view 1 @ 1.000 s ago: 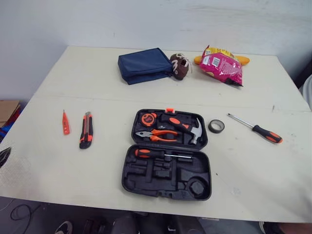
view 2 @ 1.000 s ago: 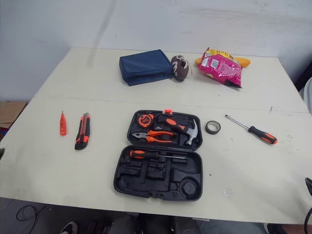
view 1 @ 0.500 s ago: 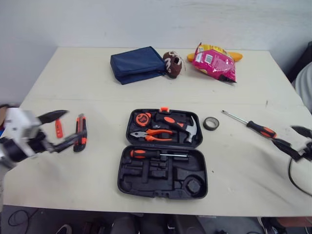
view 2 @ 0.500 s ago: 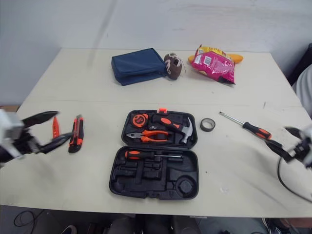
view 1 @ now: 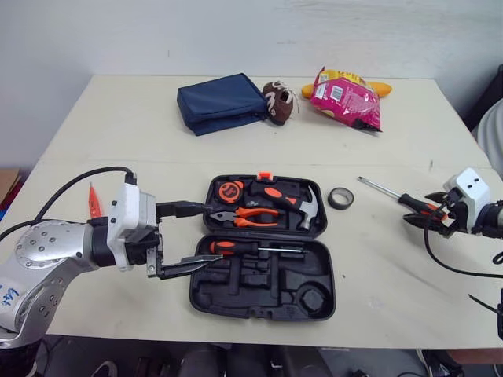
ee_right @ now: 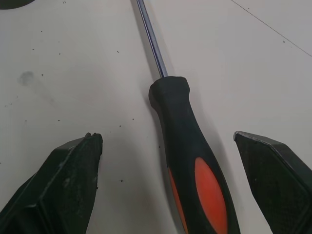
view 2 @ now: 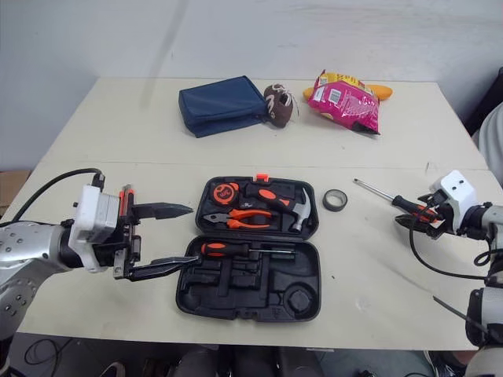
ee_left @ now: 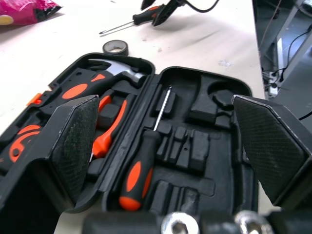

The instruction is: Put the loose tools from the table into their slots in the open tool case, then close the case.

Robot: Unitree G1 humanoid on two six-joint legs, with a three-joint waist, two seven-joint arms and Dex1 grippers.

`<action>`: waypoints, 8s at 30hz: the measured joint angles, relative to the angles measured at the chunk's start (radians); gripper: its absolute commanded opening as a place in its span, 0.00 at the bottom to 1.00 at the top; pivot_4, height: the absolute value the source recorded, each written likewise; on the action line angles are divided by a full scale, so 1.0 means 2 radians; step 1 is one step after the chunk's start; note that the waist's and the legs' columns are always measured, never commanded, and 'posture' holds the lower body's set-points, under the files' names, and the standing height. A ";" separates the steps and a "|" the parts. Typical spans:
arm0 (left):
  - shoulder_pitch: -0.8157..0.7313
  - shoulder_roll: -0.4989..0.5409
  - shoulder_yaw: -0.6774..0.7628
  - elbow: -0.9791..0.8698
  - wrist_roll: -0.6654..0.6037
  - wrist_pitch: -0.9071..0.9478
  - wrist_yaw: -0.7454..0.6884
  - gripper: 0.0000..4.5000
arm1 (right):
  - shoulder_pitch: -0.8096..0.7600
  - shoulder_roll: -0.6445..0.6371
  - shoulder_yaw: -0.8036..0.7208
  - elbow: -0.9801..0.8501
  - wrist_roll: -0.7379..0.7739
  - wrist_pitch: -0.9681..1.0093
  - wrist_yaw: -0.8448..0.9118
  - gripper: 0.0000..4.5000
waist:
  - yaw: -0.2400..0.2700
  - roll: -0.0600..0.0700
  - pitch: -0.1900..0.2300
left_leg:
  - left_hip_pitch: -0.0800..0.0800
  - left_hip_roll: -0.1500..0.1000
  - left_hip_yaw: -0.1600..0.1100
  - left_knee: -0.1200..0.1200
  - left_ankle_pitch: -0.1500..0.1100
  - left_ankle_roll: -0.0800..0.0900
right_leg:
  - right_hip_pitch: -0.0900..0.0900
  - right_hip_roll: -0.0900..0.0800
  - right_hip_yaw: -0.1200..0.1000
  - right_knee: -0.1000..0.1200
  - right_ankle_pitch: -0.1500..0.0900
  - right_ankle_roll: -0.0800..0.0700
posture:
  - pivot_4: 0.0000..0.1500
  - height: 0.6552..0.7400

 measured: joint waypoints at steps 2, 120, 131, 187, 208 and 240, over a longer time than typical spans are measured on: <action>0.001 0.000 0.002 -0.002 -0.005 0.006 0.003 0.99 | -0.014 -0.002 0.002 0.010 -0.005 0.012 0.011 1.00 | 0.000 0.000 0.000 | 0.000 0.000 0.000 0.000 0.000 0.000 | 0.000 0.000 0.000 0.000 0.000 0.000 | 1.00 1.00; 0.191 0.013 0.088 -0.016 0.051 -0.065 -0.070 1.00 | 0.116 0.031 0.242 -0.876 0.195 0.582 -0.060 0.23 | 0.001 -0.003 -0.001 | -0.009 0.005 -0.001 0.006 -0.004 0.000 | -0.008 0.005 0.002 0.001 0.001 -0.001 | 1.00 1.00; 0.191 0.011 0.082 -0.016 0.051 -0.065 -0.068 1.00 | 0.116 0.039 0.243 -0.882 0.201 0.599 -0.072 0.23 | 0.001 -0.003 -0.001 | -0.009 0.005 -0.001 0.007 -0.004 0.000 | -0.008 0.004 0.002 0.001 0.001 -0.001 | 1.00 1.00; 0.193 0.010 0.071 -0.023 0.051 -0.065 -0.053 1.00 | 0.109 0.040 0.248 -0.847 0.212 0.578 -0.046 0.23 | 0.001 -0.004 -0.001 | -0.009 0.005 -0.001 0.006 -0.004 0.000 | -0.008 0.004 0.001 0.001 0.001 -0.002 | 1.00 1.00; 0.193 0.010 0.071 -0.023 0.051 -0.065 -0.052 1.00 | 0.096 0.049 0.249 -0.841 0.217 0.599 -0.054 0.65 | 0.000 -0.004 -0.002 | -0.009 0.005 -0.001 0.006 -0.004 0.000 | -0.008 0.004 0.001 0.001 0.001 -0.002 | 1.00 1.00; 0.174 0.010 0.070 -0.024 0.049 -0.064 -0.052 1.00 | 0.236 0.188 0.146 -0.679 0.196 0.216 0.018 0.01 | 0.001 -0.004 -0.001 | -0.008 0.005 -0.001 0.006 -0.003 -0.001 | -0.007 0.005 0.002 0.002 0.002 -0.002 | 1.00 1.00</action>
